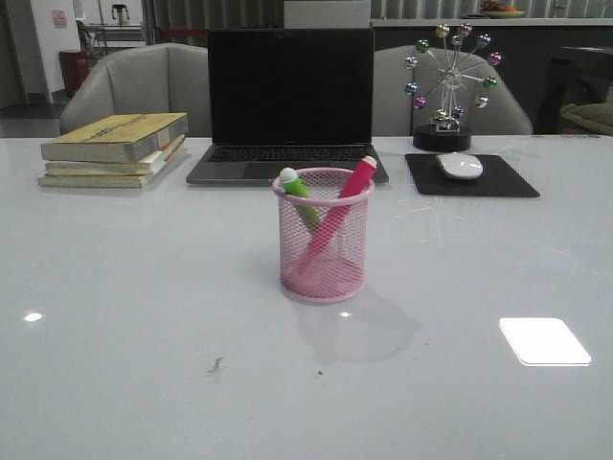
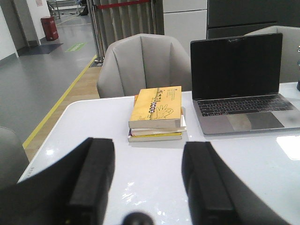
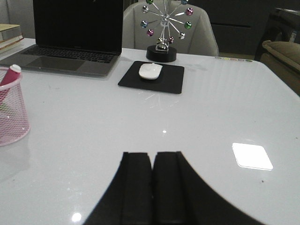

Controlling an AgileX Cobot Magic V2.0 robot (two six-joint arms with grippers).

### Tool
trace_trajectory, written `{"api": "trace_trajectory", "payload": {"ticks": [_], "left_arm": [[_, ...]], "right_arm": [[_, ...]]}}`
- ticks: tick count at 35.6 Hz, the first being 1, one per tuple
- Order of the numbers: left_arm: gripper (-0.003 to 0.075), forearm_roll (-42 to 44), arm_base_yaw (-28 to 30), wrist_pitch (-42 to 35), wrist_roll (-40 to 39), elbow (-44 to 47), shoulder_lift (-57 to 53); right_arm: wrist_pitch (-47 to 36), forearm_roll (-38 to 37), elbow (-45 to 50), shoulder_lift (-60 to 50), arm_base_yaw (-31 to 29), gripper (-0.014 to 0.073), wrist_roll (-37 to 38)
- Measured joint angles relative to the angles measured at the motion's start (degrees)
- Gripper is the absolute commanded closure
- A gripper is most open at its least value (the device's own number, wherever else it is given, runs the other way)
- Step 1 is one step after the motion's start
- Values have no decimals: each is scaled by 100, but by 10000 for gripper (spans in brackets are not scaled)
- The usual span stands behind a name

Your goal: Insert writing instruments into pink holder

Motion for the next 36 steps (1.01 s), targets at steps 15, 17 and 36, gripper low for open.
{"api": "trace_trajectory", "payload": {"ticks": [15, 17, 36], "left_arm": [[327, 0, 0, 0, 0, 0, 0], [327, 0, 0, 0, 0, 0, 0], [327, 216, 0, 0, 0, 211, -391]], "right_arm": [[64, 0, 0, 0, 0, 544, 0], [75, 0, 0, 0, 0, 544, 0], [67, 0, 0, 0, 0, 544, 0]]}}
